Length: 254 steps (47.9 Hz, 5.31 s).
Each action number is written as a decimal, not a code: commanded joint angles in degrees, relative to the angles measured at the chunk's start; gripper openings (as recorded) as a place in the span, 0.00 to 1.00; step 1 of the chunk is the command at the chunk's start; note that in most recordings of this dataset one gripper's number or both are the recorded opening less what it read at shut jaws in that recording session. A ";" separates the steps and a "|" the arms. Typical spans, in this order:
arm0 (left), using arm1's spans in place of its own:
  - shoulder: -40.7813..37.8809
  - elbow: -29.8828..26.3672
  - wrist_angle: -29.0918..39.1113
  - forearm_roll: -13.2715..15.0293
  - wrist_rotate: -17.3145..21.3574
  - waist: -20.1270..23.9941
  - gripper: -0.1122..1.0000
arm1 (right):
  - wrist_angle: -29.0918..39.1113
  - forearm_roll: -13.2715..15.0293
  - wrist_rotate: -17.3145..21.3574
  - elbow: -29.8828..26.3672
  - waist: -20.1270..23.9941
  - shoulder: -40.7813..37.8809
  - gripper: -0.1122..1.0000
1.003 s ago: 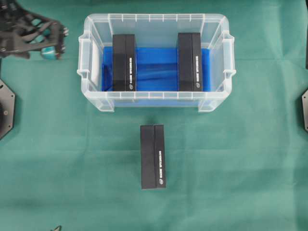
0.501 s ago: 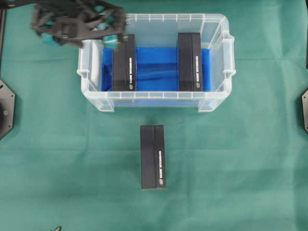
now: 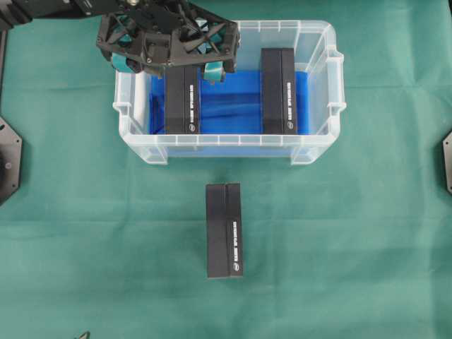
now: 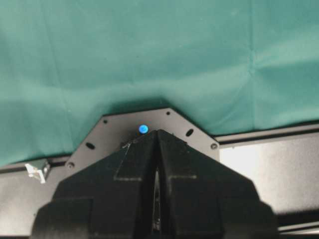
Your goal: Take the box out of the case with the left arm.
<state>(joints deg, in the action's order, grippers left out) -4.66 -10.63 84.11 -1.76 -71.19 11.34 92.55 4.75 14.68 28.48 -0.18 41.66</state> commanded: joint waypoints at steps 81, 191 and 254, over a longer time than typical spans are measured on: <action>2.11 2.11 -0.35 -0.62 -0.44 0.35 0.97 | 0.09 -0.09 -0.09 -1.41 -0.09 0.18 0.10; -2.64 22.24 -24.17 -1.85 -1.85 1.67 0.90 | 0.09 -0.09 0.00 -1.41 -0.09 0.26 0.10; 1.32 16.79 -15.91 -0.79 -3.43 1.58 0.64 | 0.00 -0.18 -0.09 -1.41 -0.09 0.18 0.10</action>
<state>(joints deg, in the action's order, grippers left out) -6.59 9.14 67.06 -2.55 -74.44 12.92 92.55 4.75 14.68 28.48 -0.18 41.92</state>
